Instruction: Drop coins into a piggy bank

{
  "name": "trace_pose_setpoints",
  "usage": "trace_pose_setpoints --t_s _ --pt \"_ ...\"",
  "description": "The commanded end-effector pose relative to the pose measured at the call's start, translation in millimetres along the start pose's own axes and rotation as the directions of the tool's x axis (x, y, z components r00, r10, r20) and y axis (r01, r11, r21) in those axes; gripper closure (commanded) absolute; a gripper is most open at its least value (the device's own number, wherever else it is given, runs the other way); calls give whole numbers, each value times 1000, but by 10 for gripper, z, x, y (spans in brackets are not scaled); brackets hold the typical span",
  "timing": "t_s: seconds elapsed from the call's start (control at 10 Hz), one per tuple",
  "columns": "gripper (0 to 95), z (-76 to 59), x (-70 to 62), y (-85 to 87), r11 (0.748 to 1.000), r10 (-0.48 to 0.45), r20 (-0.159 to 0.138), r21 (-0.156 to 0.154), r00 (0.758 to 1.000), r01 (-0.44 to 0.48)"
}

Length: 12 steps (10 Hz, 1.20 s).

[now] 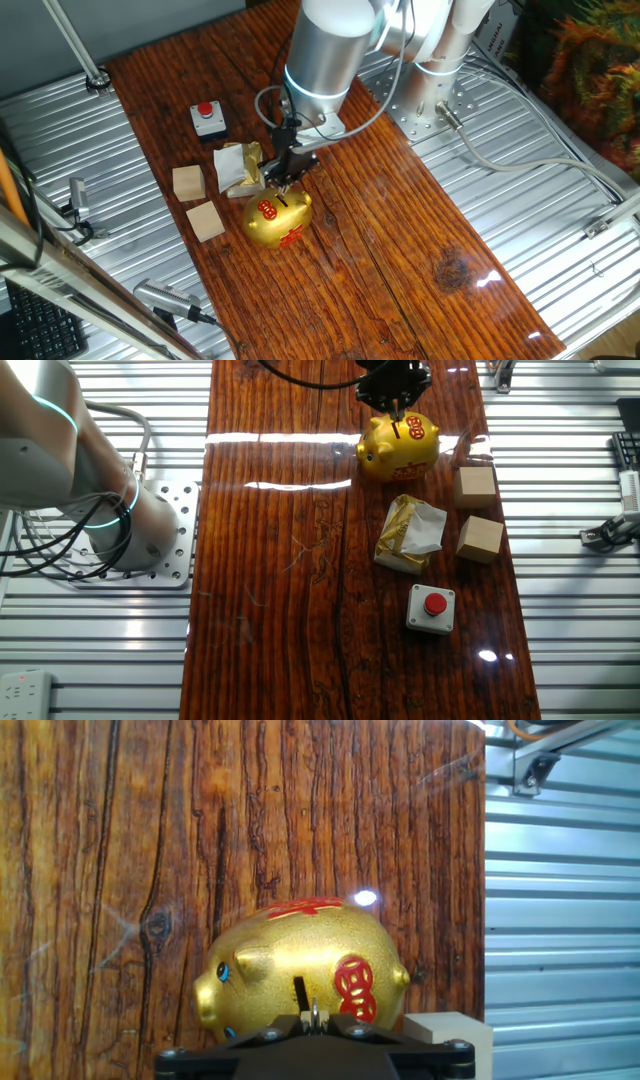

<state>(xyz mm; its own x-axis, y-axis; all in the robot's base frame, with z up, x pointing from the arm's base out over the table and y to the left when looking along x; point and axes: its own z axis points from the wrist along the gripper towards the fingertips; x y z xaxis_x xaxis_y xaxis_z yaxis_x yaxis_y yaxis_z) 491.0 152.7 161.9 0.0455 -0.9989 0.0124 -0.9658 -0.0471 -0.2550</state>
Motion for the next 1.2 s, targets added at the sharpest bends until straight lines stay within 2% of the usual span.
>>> trace_pose_setpoints --t_s 0.1,0.7,1.2 --pt "950 7 -5 -3 1000 -13 -1 4 1000 13" --pt "950 51 -36 8 998 -57 -12 24 998 57" --pt "950 77 -9 54 997 -62 -12 37 998 62"
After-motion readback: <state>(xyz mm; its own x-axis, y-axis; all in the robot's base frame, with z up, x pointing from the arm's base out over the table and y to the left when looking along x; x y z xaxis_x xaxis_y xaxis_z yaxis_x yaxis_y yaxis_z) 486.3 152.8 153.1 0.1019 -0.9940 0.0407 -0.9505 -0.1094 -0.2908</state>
